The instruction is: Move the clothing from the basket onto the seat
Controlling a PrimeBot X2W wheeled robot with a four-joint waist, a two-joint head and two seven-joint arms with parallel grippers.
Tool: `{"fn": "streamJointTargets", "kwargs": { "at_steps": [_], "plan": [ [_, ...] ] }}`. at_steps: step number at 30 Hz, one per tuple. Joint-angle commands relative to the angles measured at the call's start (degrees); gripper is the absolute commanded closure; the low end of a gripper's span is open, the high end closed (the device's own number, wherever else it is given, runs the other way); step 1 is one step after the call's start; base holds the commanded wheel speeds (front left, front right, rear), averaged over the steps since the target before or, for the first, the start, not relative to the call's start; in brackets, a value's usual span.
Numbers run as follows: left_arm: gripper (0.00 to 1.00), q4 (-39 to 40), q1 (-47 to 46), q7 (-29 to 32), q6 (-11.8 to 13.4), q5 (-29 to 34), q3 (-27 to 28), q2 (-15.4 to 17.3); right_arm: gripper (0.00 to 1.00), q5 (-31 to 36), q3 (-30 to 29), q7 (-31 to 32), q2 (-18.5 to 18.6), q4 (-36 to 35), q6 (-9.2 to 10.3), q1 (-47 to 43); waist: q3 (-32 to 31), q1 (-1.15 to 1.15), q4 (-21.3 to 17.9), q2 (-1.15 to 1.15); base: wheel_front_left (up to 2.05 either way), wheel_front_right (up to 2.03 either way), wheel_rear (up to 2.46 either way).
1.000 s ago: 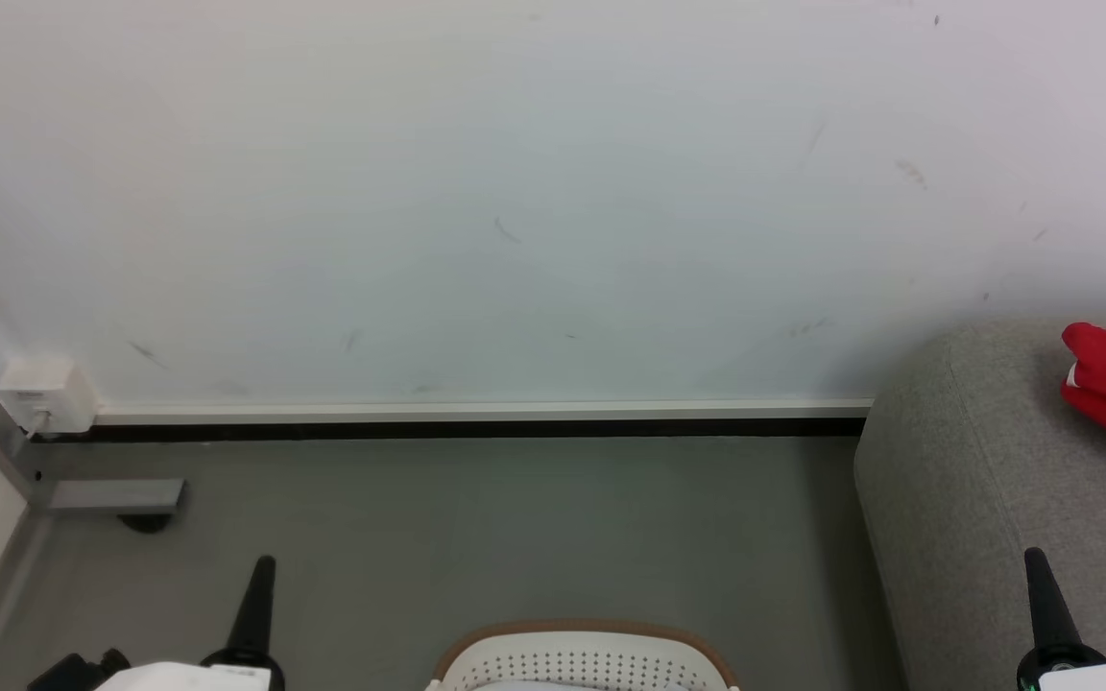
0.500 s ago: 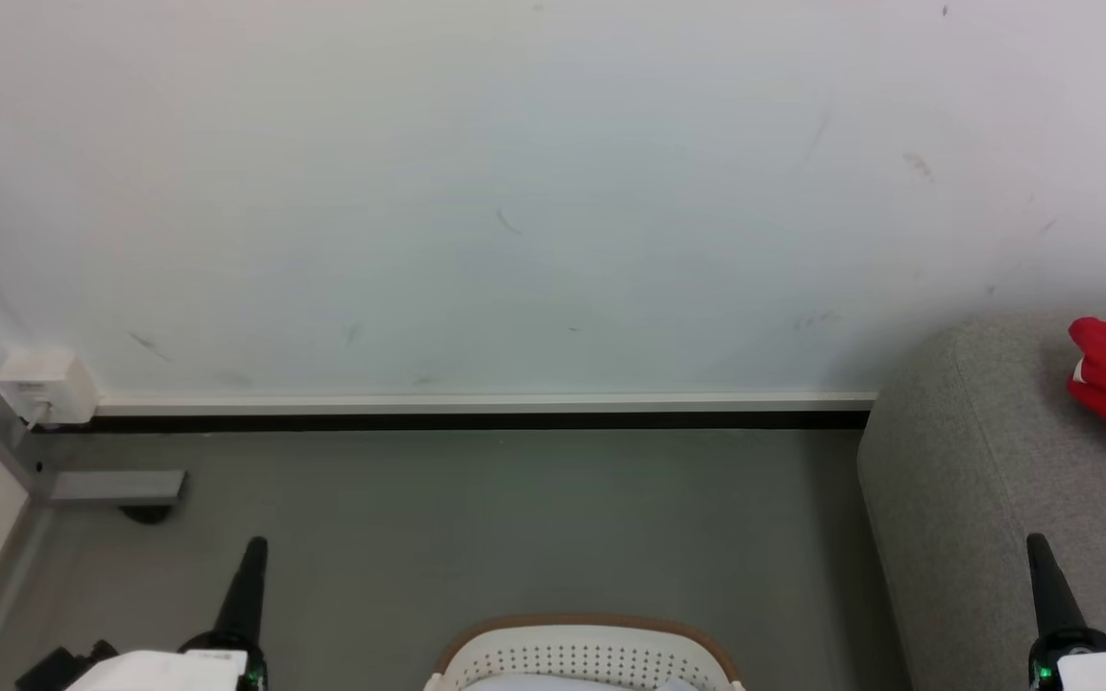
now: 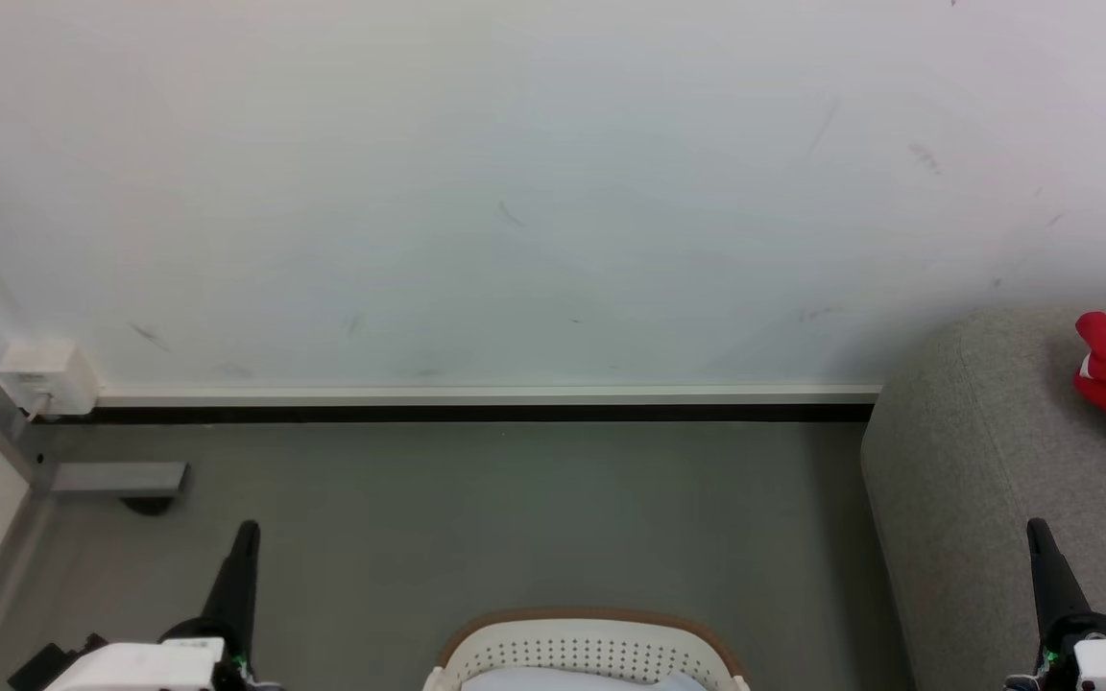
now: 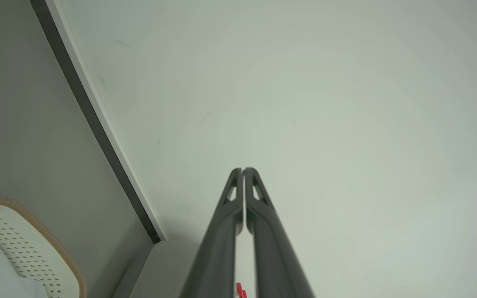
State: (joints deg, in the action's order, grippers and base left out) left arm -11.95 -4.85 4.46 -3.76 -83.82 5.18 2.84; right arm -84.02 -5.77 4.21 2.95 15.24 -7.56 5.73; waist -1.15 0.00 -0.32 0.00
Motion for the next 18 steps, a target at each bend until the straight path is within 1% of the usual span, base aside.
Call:
{"fn": "streamJointTargets", "kwargs": {
  "at_steps": [1,18],
  "plan": [
    [1.0,0.5,-0.9,0.3,-0.3,-1.3,0.4,0.2,1.0,-1.4,-0.2,0.4,0.4,-0.4,0.12,0.9,0.1,0.0,0.0,0.0,0.0,0.0,0.0],
    [1.0,1.3,-1.5,2.0,-0.6,-7.7,1.5,0.1,1.0,-8.1,-0.4,1.8,0.6,-0.5,0.14,1.8,0.9,0.0,0.3,0.0,0.0,0.0,0.0]
  ]
}}
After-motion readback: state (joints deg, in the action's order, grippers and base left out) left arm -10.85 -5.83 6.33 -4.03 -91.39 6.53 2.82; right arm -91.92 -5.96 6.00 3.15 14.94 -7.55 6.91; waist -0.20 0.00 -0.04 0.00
